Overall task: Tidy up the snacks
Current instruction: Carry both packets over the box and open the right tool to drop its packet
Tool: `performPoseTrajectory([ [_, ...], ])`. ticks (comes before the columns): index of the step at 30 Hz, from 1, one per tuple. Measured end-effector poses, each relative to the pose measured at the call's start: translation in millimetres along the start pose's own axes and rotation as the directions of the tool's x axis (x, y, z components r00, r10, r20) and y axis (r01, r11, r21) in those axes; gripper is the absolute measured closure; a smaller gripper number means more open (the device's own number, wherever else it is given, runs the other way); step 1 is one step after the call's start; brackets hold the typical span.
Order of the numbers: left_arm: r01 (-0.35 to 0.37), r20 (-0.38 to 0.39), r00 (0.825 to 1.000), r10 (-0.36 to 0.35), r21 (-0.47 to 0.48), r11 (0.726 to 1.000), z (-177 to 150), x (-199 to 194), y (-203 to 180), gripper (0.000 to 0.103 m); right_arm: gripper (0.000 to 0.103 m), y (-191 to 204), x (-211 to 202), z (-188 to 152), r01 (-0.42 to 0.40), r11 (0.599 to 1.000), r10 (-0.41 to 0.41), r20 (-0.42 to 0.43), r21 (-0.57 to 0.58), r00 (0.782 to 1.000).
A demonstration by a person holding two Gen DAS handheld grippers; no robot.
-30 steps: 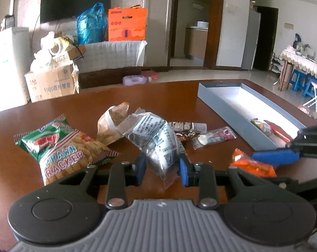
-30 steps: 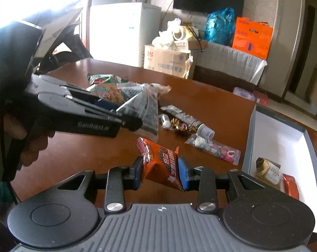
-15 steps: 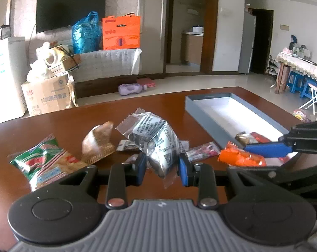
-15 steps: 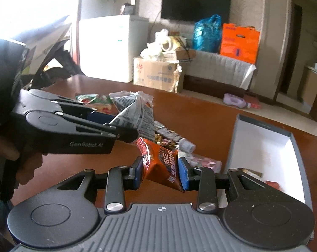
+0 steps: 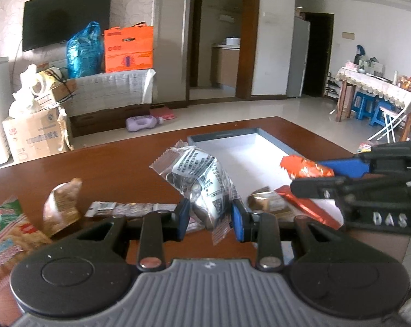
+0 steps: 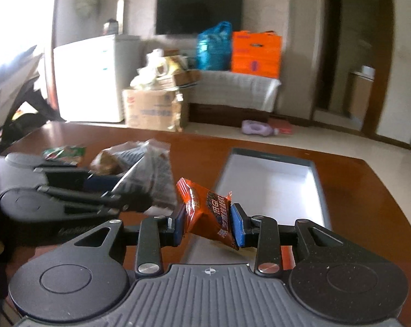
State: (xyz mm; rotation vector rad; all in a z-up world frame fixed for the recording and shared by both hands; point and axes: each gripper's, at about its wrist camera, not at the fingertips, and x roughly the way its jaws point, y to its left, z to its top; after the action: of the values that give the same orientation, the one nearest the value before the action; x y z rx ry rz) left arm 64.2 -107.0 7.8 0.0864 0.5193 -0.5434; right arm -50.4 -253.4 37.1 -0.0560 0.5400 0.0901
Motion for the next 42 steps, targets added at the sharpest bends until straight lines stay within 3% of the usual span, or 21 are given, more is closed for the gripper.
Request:
performPoseTrajectory([
  [7,0.054,0.006,0.998,-0.055,0.023,0.998,4,13,-36,0.073,0.067,-44,11,-1,0.079,0.992,-0.079,-0.003,0.101,0.997],
  [14,0.093,-0.013,0.996,-0.093,0.025,0.995,1,28,-59,0.073,0.067,-65,37,-3,0.086,0.987,-0.082,-0.031,0.136,0.996],
  [25,0.134,-0.047,0.990,-0.132,0.045,0.990,-3,53,-77,0.073,0.067,-68,81,10,0.067,0.990,-0.061,-0.053,0.127,0.997],
  [42,0.101,-0.093,0.991,-0.095,0.060,0.993,-16,72,-85,0.069,0.071,-59,109,11,0.065,0.993,-0.058,-0.076,0.095,0.995],
])
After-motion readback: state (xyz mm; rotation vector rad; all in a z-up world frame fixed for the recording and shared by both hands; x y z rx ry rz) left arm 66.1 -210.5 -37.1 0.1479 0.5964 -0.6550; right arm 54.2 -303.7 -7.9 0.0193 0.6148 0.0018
